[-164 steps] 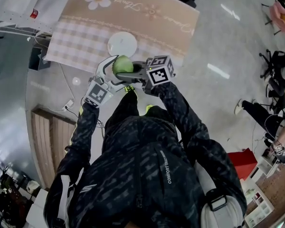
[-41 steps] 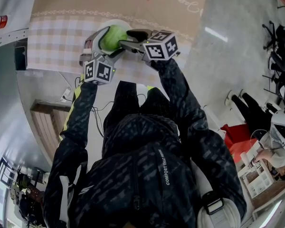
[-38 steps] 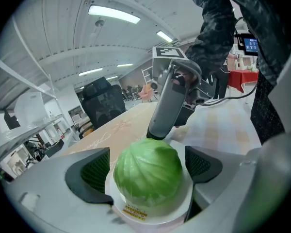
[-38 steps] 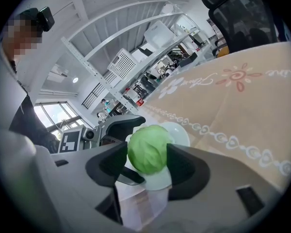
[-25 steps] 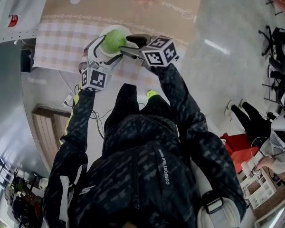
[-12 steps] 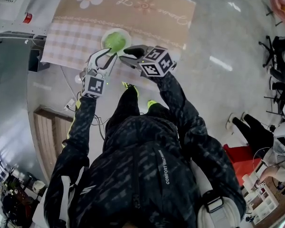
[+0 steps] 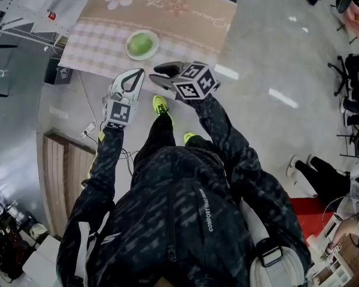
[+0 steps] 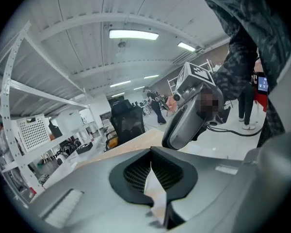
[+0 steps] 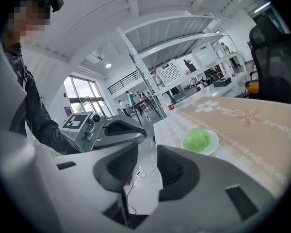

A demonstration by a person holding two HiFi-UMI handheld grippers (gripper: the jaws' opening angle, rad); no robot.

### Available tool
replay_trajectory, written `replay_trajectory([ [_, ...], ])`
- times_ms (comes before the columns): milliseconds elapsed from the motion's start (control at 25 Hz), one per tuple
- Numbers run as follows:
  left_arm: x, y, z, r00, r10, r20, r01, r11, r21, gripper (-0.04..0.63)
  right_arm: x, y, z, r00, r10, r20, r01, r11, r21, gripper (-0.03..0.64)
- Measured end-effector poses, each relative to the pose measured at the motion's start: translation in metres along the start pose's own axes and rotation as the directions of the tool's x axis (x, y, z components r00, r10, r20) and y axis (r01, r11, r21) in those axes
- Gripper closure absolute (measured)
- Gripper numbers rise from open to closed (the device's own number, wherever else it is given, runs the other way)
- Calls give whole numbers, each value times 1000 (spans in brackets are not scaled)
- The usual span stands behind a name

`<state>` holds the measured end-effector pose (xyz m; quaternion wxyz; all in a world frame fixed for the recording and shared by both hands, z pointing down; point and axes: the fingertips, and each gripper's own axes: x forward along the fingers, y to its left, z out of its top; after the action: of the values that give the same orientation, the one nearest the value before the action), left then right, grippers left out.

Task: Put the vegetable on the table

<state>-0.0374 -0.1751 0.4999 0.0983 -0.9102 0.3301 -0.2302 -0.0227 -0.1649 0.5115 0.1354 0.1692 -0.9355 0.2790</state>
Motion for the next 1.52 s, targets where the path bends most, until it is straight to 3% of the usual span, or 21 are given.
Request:
replay_trajectory([
  [80,-15,-16,12,1000,28,-1,-28,1000,-8,597,-12,17,-5,1000,-6,13,6,999,-34,508],
  [120,-22,-24,19,999,40,5,-39,999,-17,597,-18,26,-8,1000,-10,21,11,998,-54,537],
  [520,-85,-79,76,984,137,117,-113,975,-191,597,-73,113,-13,995,-14,102,40,966,-254,603],
  [880,-126,-153,80,987,114,115,-78,957,-279,597,-90,166,-57,998,14,62,1,970,-244,629],
  [1120,-143,-173,68,988,116,106,-71,932,-355,597,-82,181,-80,999,27,26,-21,977,-212,630],
  [1520,-183,-191,68,984,111,138,-55,932,-359,597,-78,223,-93,1000,5,25,0,977,-213,630],
])
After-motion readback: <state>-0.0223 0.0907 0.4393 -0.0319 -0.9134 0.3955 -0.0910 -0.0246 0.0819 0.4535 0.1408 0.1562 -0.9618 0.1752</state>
